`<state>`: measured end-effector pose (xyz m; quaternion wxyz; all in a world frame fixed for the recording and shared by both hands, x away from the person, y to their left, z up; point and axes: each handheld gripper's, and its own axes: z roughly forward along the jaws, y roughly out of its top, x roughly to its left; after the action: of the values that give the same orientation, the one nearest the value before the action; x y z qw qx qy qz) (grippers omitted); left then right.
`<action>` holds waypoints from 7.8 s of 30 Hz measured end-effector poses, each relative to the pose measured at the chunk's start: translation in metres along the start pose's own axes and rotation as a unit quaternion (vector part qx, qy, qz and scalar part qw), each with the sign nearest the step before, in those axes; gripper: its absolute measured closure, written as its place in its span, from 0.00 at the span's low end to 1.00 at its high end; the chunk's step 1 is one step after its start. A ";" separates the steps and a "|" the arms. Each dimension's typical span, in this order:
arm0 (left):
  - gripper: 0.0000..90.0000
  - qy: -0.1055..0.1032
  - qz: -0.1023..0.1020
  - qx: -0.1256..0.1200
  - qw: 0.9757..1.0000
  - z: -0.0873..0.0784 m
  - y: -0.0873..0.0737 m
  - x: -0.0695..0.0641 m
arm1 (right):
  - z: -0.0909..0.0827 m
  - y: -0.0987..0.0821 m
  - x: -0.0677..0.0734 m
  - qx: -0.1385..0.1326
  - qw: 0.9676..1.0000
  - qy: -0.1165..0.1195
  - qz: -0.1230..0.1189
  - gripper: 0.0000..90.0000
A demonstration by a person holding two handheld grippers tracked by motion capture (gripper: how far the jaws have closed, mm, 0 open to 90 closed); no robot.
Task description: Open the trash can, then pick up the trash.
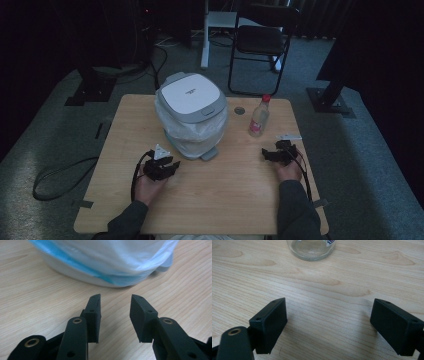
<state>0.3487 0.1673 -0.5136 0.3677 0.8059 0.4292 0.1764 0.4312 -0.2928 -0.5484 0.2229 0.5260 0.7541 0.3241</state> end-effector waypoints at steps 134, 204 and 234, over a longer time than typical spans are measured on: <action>1.00 0.018 0.078 -0.046 0.996 0.096 0.046 -0.081 | -0.012 0.008 0.005 0.008 1.000 -0.001 -0.022 0.23; 1.00 0.007 0.064 -0.042 0.997 0.096 0.045 -0.083 | -0.063 0.155 0.006 -0.125 0.991 0.041 -0.029 0.52; 1.00 0.006 0.062 -0.044 0.997 0.097 0.045 -0.083 | -0.040 0.163 0.001 -0.118 0.990 0.066 -0.030 0.64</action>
<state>0.3849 0.0402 -0.5418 0.3884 0.8129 0.3726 0.2225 0.5094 -0.2630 -0.4025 0.2426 0.4505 0.7391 0.4380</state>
